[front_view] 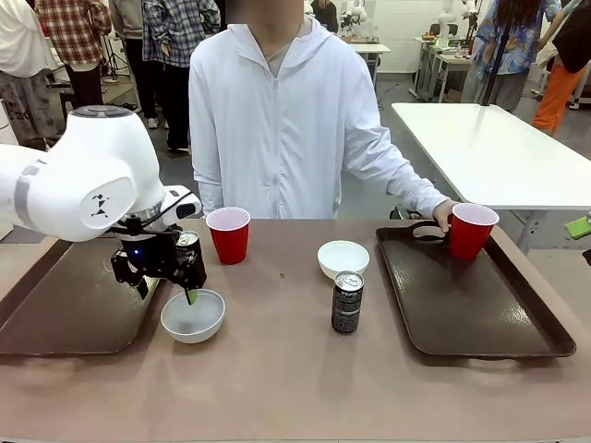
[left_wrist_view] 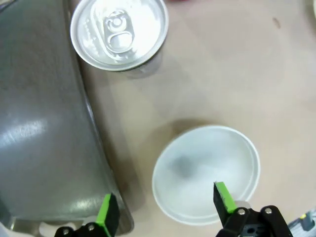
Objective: Prepare tableware on both trays.
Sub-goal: Pick up a Picnic Bowl from the table and place it on a Handle tray.
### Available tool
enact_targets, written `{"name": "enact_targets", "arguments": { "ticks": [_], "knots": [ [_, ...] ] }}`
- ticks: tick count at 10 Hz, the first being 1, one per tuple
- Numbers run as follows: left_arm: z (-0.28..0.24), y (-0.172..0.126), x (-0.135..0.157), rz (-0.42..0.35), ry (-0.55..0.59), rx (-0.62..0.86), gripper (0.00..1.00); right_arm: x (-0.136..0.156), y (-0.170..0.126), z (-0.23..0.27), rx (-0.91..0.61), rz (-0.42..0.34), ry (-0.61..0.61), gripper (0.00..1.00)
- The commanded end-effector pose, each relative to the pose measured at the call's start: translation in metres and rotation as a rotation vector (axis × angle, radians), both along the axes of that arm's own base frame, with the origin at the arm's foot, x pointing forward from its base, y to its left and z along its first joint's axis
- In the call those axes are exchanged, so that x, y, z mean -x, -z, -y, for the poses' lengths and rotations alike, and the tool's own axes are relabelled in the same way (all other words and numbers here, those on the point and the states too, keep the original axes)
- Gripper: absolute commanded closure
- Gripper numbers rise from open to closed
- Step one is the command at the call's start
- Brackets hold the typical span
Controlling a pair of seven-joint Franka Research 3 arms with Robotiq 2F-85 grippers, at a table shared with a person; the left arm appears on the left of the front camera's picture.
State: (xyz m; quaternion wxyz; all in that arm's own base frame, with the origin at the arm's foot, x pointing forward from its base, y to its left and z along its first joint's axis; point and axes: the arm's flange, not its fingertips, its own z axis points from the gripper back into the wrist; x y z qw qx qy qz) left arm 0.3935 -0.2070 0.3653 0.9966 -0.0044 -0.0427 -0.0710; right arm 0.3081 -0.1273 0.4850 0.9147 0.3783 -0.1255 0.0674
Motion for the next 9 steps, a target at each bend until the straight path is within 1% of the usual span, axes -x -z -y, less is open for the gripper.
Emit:
{"name": "enact_targets", "arguments": {
  "ticks": [1,3,4,5,6,8,9],
  "knots": [
    [0.004,0.012,-0.013,-0.003,-0.060,-0.051,0.00,-0.001,0.000,0.001,-0.018,0.008,-0.005,0.00],
    [0.002,0.031,-0.013,-0.070,-0.065,-0.031,0.00,-0.001,0.000,0.001,-0.018,0.008,-0.005,0.00],
    [0.003,0.032,-0.012,-0.066,-0.071,-0.006,0.57,-0.001,0.000,0.001,-0.018,0.008,-0.005,0.00],
    [0.003,0.029,-0.011,-0.052,-0.075,0.019,0.58,-0.001,0.000,0.001,-0.018,0.008,-0.005,0.00],
    [0.002,0.026,-0.012,-0.049,-0.080,0.026,1.00,-0.001,0.000,0.001,-0.018,0.008,-0.005,0.00],
    [0.002,0.026,-0.013,-0.066,-0.091,0.023,1.00,-0.001,0.000,0.001,-0.018,0.008,-0.005,0.00],
    [0.003,0.027,-0.013,-0.074,-0.094,0.020,0.83,-0.001,0.000,0.001,-0.018,0.008,-0.005,0.00]
  ]
}}
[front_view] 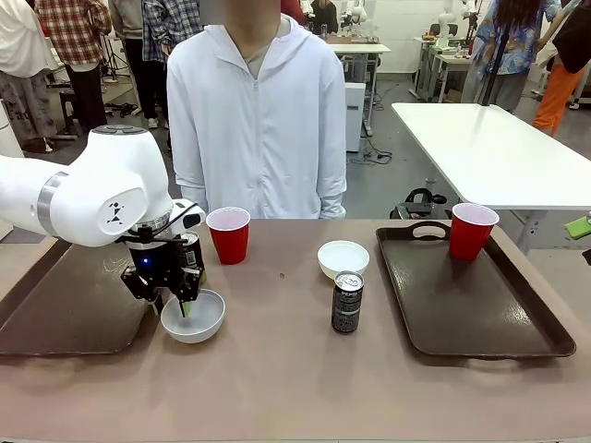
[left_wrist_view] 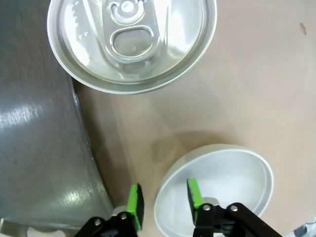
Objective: Prepare tableware on both trays.
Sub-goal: Pick up a Picnic Bowl from the table and place it on a Handle tray.
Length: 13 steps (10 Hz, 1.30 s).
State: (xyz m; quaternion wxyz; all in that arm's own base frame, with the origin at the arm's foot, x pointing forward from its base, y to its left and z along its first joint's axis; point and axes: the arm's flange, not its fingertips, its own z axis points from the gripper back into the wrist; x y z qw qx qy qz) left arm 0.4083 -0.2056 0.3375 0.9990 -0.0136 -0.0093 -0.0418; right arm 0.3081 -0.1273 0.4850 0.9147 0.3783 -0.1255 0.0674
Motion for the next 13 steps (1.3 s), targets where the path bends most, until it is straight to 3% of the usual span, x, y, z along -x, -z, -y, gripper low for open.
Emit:
{"name": "enact_targets", "arguments": {
  "ticks": [1,2,6,8,9,11,13],
  "knots": [
    [0.004,-0.001,0.001,-0.015,-0.040,-0.005,0.92,-0.001,0.000,0.001,-0.018,0.008,-0.006,0.00],
    [0.004,-0.001,0.001,-0.020,-0.045,-0.007,1.00,-0.001,0.000,0.001,-0.018,0.008,-0.006,0.00],
    [0.000,-0.008,0.002,-0.050,-0.041,-0.001,1.00,-0.001,0.000,0.001,-0.018,0.008,-0.006,0.00],
    [-0.015,-0.043,0.015,-0.123,-0.029,0.027,1.00,-0.001,0.000,0.001,-0.018,0.008,-0.006,0.00],
    [-0.031,-0.075,0.030,-0.137,-0.018,0.067,1.00,-0.001,0.000,0.001,-0.018,0.008,-0.006,0.00],
    [-0.075,-0.114,0.034,-0.067,-0.020,0.105,1.00,-0.001,0.000,0.001,-0.018,0.008,-0.006,0.00],
    [-0.132,-0.117,0.022,-0.044,-0.020,0.114,1.00,-0.001,0.000,0.001,-0.018,0.008,-0.006,0.00]
  ]
}}
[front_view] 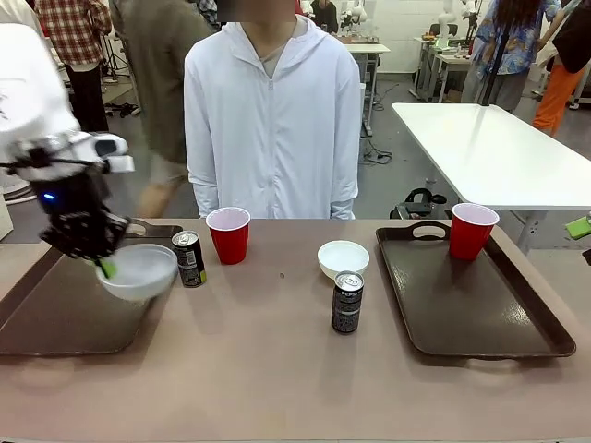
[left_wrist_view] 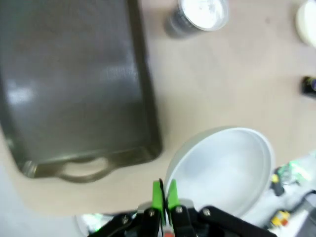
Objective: Prepare tableware on both trays.
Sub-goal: Pick up a Picnic Bowl from the table and place it on a Handle tray.
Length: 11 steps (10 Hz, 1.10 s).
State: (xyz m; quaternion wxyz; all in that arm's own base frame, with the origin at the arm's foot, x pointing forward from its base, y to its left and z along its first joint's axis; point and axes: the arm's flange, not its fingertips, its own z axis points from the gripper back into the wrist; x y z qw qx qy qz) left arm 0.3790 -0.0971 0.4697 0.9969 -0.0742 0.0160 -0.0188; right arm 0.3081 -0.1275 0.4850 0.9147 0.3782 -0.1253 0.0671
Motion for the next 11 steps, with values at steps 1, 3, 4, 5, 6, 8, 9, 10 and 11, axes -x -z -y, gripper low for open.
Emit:
{"name": "enact_targets", "arguments": {
  "ticks": [1,3,4,5,6,8,9,10,11],
  "knots": [
    [-0.054,0.021,-0.016,0.046,0.062,-0.053,1.00,-0.001,0.000,0.000,-0.018,0.008,-0.006,0.00],
    [-0.115,0.036,-0.030,0.100,0.002,-0.045,1.00,-0.001,0.000,0.000,-0.018,0.008,-0.006,0.00],
    [-0.140,0.047,-0.035,0.122,-0.042,-0.042,1.00,-0.001,0.000,0.000,-0.018,0.008,-0.006,0.00],
    [-0.153,0.054,-0.038,0.117,-0.065,-0.030,1.00,-0.001,0.000,0.000,-0.018,0.008,-0.006,0.00],
    [-0.155,0.056,-0.038,0.116,-0.080,-0.027,1.00,-0.001,0.000,0.000,-0.018,0.008,-0.006,0.00],
    [-0.151,0.045,-0.032,0.101,-0.054,-0.046,1.00,-0.001,0.000,0.000,-0.018,0.008,-0.006,0.00],
    [-0.162,0.055,-0.036,0.103,-0.082,-0.043,0.96,-0.001,0.000,0.000,-0.018,0.008,-0.006,0.00],
    [-0.144,0.073,-0.041,0.109,-0.091,-0.091,0.96,-0.001,0.000,0.000,-0.018,0.008,-0.006,0.00],
    [-0.133,0.083,-0.045,0.085,-0.100,-0.089,0.96,-0.001,0.000,0.000,-0.018,0.008,-0.006,0.00]
  ]
}}
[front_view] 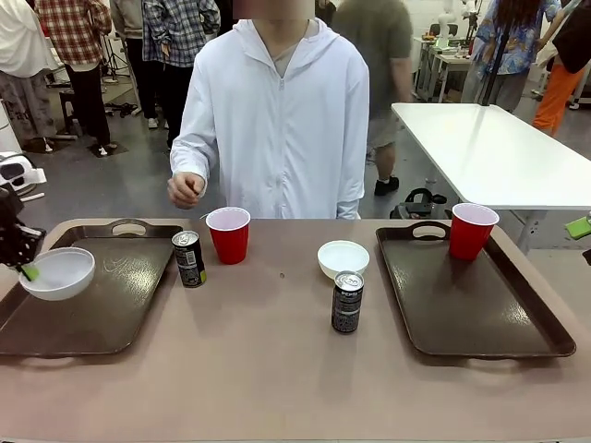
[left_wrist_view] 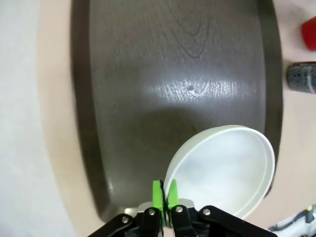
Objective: Prepare tableware on both trays.
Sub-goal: Pick up a Picnic Bowl from the table and place it on a Handle tray.
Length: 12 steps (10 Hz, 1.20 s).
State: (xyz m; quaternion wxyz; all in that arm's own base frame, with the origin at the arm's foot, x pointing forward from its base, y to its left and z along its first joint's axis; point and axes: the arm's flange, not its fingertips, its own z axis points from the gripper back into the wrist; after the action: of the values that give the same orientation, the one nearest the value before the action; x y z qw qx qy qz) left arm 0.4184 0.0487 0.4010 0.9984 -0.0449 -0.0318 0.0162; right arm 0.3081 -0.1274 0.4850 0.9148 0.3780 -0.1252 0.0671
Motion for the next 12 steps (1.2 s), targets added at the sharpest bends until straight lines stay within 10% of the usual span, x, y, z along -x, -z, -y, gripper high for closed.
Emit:
{"name": "enact_targets", "arguments": {
  "ticks": [1,12],
  "knots": [
    [0.021,0.015,-0.008,0.004,-0.027,-0.028,0.96,-0.001,0.000,0.000,-0.018,0.008,-0.006,0.00],
    [0.046,0.045,-0.032,-0.044,-0.032,-0.024,0.96,-0.001,0.000,0.000,-0.018,0.008,-0.006,0.00]
  ]
}}
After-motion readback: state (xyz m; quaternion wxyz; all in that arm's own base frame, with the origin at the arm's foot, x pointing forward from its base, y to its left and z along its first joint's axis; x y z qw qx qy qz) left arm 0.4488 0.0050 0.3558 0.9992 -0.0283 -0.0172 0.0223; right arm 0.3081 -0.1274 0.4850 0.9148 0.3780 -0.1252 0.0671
